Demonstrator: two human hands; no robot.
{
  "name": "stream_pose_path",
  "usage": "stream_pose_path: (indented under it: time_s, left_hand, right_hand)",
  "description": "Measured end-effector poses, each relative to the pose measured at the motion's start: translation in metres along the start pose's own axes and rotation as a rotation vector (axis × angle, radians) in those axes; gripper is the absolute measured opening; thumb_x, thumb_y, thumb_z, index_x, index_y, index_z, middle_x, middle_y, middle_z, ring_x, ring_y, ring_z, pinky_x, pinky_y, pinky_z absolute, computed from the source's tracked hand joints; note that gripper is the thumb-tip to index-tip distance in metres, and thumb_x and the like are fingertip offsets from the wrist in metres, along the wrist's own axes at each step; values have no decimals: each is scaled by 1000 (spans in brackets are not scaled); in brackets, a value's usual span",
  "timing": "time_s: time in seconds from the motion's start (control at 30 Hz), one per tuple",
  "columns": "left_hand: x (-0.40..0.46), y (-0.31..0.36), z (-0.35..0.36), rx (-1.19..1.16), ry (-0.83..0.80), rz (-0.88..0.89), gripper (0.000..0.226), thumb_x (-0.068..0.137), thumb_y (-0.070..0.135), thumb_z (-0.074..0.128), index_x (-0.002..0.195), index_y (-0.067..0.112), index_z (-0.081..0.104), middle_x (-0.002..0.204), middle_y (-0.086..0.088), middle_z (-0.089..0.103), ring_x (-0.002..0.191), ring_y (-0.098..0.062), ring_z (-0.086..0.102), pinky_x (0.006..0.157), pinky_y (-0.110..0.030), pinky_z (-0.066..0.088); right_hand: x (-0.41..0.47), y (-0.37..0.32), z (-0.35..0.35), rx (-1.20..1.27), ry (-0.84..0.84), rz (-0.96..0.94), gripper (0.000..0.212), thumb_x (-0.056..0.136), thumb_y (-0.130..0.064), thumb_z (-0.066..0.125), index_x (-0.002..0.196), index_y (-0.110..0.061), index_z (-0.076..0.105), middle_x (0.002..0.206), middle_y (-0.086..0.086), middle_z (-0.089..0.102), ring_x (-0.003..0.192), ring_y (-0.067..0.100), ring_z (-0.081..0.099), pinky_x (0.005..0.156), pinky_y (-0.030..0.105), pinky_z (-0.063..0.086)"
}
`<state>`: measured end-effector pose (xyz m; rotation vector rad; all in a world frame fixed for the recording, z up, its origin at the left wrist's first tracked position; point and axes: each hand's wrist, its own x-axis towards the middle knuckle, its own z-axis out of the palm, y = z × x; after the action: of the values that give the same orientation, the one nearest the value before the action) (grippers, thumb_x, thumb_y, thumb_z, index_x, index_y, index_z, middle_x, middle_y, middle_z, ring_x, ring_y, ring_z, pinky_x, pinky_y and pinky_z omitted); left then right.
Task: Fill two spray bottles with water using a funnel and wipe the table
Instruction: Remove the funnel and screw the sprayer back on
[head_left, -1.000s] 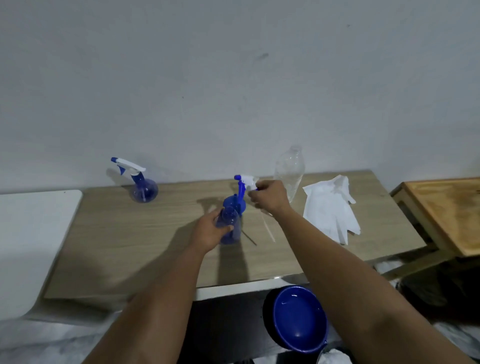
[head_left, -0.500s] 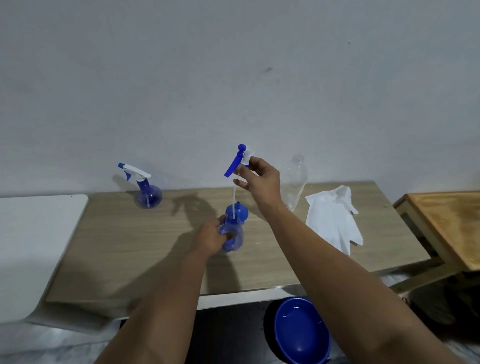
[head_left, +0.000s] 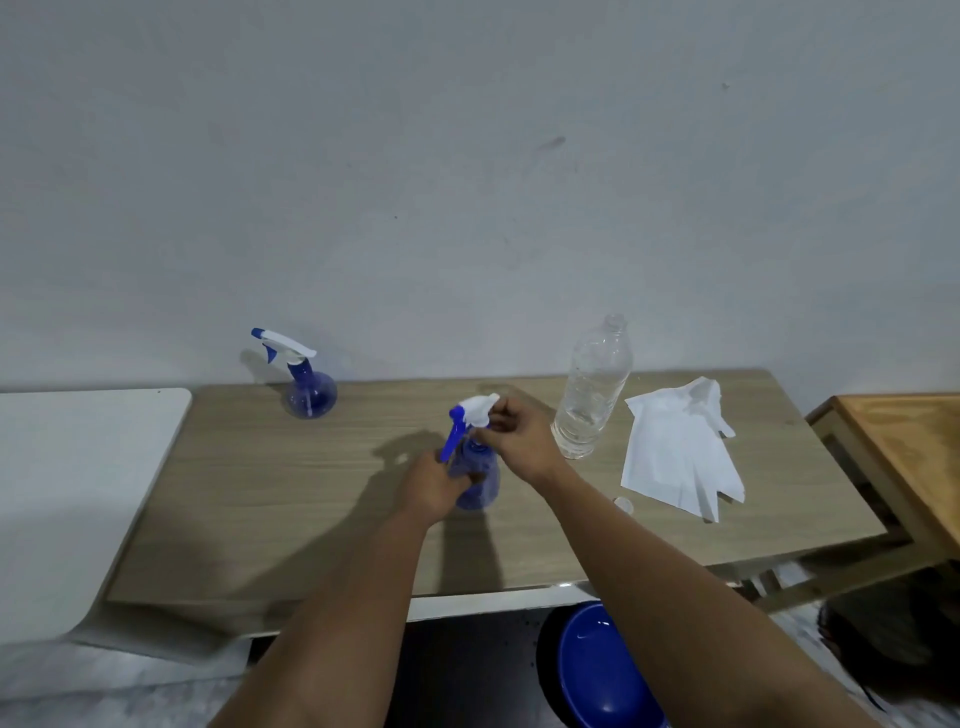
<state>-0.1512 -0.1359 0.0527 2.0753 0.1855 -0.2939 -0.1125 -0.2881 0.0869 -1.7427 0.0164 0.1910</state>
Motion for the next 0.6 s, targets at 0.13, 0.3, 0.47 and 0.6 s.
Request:
stream_pose_path:
  time_s: [0.13, 0.3, 0.47, 0.6]
  left_hand:
    - [3, -4, 2, -44, 32, -46, 23, 79, 24, 79, 68, 26, 58, 60, 8, 57, 55, -7, 51, 49, -21, 36]
    - [5, -10, 4, -69, 22, -14, 20, 83, 15, 79, 77, 25, 63, 62, 13, 58, 50, 6, 54, 49, -11, 37]
    - [6, -12, 5, -101, 14, 15, 13, 83, 12, 77, 86, 21, 68, 71, 12, 65, 59, 3, 57, 52, -9, 39]
    - [6, -11, 5, -111, 12, 18, 14, 84, 12, 76, 84, 23, 67, 73, 11, 66, 62, 3, 58, 56, -15, 40]
  right_hand:
    - [-3, 19, -1, 55, -18, 18, 25, 86, 13, 75, 109, 13, 66, 107, 26, 77, 89, 20, 74, 81, 26, 60]
    - [-6, 26, -5, 108, -35, -7, 31, 86, 14, 76, 115, 13, 66, 109, 27, 76, 88, 13, 76, 79, 23, 59]
    - [-7, 31, -2, -3, -20, -79, 28, 86, 6, 78, 113, 0, 76, 109, 13, 80, 99, 15, 74, 91, 30, 58]
    - [-6, 33, -1, -29, -5, -64, 22, 84, -2, 82, 106, -7, 79, 104, 7, 81, 98, 16, 74, 93, 37, 58]
